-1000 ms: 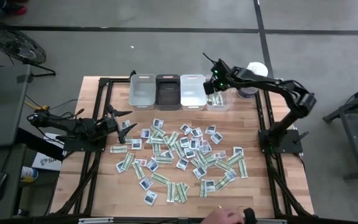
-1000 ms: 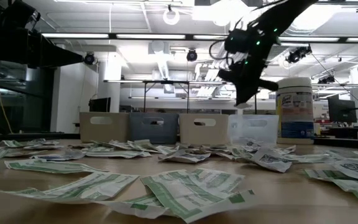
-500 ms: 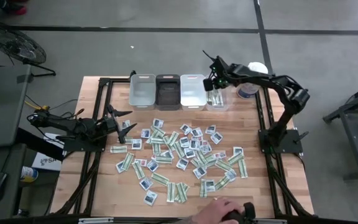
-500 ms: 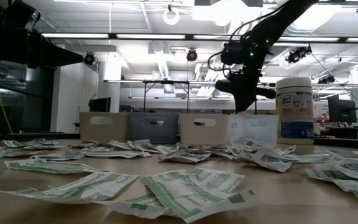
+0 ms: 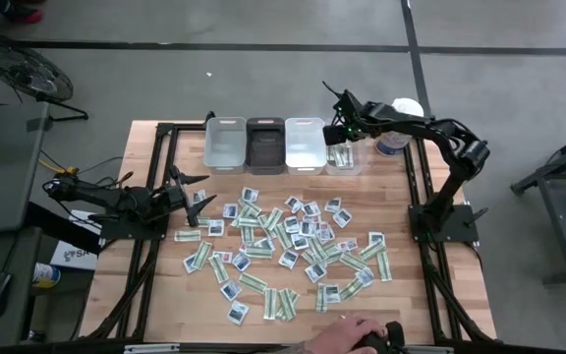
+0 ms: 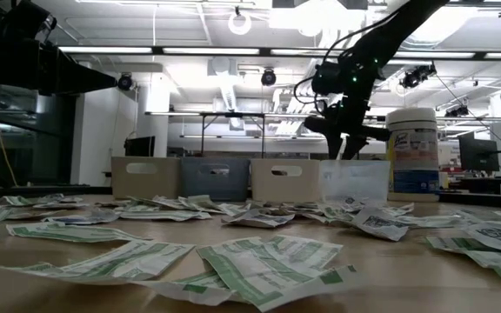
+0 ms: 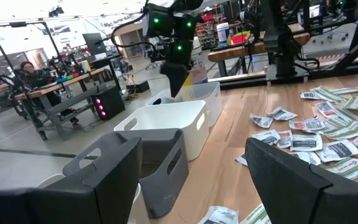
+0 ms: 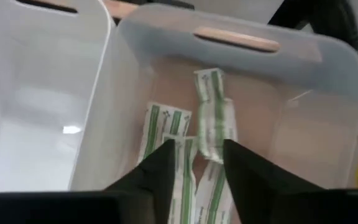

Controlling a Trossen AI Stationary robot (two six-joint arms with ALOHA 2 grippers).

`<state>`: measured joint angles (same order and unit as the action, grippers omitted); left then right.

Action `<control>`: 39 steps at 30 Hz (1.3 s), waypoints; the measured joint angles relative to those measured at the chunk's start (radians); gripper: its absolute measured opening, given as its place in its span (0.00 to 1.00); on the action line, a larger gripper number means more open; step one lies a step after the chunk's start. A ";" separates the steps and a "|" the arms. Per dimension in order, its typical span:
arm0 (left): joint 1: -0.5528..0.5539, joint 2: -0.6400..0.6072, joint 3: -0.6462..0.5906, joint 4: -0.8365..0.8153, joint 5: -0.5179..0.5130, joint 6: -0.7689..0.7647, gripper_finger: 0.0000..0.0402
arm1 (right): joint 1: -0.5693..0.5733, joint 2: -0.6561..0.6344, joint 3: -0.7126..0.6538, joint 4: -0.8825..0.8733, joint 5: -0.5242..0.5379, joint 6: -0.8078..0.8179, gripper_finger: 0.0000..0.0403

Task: Pick & Place First Aid Supplies
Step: Put the black towelette pack into the white bin

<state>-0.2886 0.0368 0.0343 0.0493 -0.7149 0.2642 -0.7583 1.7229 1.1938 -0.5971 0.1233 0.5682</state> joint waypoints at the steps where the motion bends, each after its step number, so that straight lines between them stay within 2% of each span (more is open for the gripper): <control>1: 0.000 0.000 0.000 0.000 0.000 0.000 0.70 | 0.002 0.000 0.000 0.003 -0.014 0.000 0.37; 8: 0.000 0.000 0.000 0.000 0.000 0.000 0.70 | 0.016 -0.045 0.000 -0.026 -0.105 -0.006 0.50; 17: 0.000 0.000 0.000 0.000 0.000 0.000 0.70 | 0.103 -0.196 0.000 -0.209 -0.067 -0.138 0.51; 23: 0.000 0.000 0.000 0.000 0.000 0.000 0.70 | 0.195 -0.300 -0.038 -0.273 -0.022 -0.150 0.51; 31: 0.000 0.000 0.000 0.000 0.000 0.000 0.70 | 0.353 -0.466 -0.231 -0.232 -0.033 -0.007 0.51; 39: 0.000 0.000 0.000 0.000 0.000 0.000 0.70 | 0.500 -0.565 -0.408 -0.203 -0.044 0.189 0.51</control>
<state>-0.2885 0.0368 0.0342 0.0494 -0.7151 0.2642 -0.2583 1.1584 0.7859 -0.7998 0.0795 0.7570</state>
